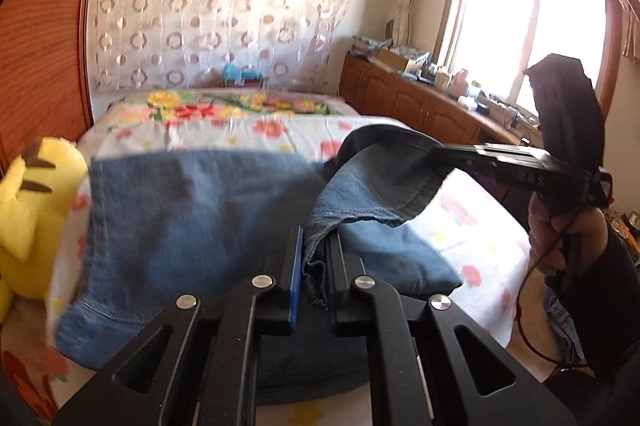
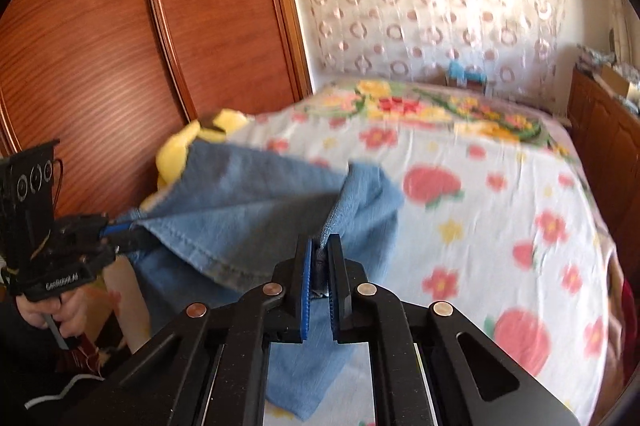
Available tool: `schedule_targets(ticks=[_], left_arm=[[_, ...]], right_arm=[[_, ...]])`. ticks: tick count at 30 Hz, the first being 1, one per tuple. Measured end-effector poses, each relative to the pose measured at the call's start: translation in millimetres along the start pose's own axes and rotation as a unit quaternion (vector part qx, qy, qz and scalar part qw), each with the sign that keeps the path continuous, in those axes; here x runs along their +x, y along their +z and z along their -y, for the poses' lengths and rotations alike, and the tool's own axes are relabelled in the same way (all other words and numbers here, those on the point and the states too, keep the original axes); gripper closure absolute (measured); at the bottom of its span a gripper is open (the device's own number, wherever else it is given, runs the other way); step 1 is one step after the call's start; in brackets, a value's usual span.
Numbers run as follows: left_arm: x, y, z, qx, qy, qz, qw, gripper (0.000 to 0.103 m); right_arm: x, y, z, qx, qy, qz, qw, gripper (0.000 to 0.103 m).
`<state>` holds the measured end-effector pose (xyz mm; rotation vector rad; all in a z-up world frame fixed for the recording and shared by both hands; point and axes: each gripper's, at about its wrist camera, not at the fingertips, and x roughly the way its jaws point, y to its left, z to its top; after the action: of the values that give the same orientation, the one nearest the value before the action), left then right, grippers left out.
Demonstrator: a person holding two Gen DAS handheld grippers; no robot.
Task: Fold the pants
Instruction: 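Lift the gripped jeans edge with both tools and fold it over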
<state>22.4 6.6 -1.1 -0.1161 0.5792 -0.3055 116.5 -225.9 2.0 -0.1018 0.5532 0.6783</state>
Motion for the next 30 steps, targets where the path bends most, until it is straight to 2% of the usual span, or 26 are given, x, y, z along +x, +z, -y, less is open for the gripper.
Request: schedule_targets(ticks=[5,11,20,26,30], left_arm=[[-29.5,21.6,1.3,0.011,-0.002,0.035,0.9993,0.092],[-51.9,38.0,-8.2,0.013,0.007,0.056,0.9983,0.093],[-67.8,40.8,-34.2,-0.008,0.033,0.066,0.9972,0.093],[-81.2,37.7,-42.4,-0.012,0.044,0.073,0.9963,0.093],[-76.0,30.0,-56.0,-0.023,0.056,0.058,0.9964,0.093]], right_arm=[[-16.8,37.5,-12.3,-0.036,0.003,0.038,0.999,0.096],[-11.3,66.8,-19.4,-0.04,0.029,0.05,0.998,0.096],[23.9,104.5,-27.3,-0.039,0.069,0.067,0.995,0.096],[55.9,122.0,-39.6,-0.056,0.073,0.064,0.994,0.096],[76.6,122.5,-47.4,-0.071,0.075,0.047,0.994,0.096]])
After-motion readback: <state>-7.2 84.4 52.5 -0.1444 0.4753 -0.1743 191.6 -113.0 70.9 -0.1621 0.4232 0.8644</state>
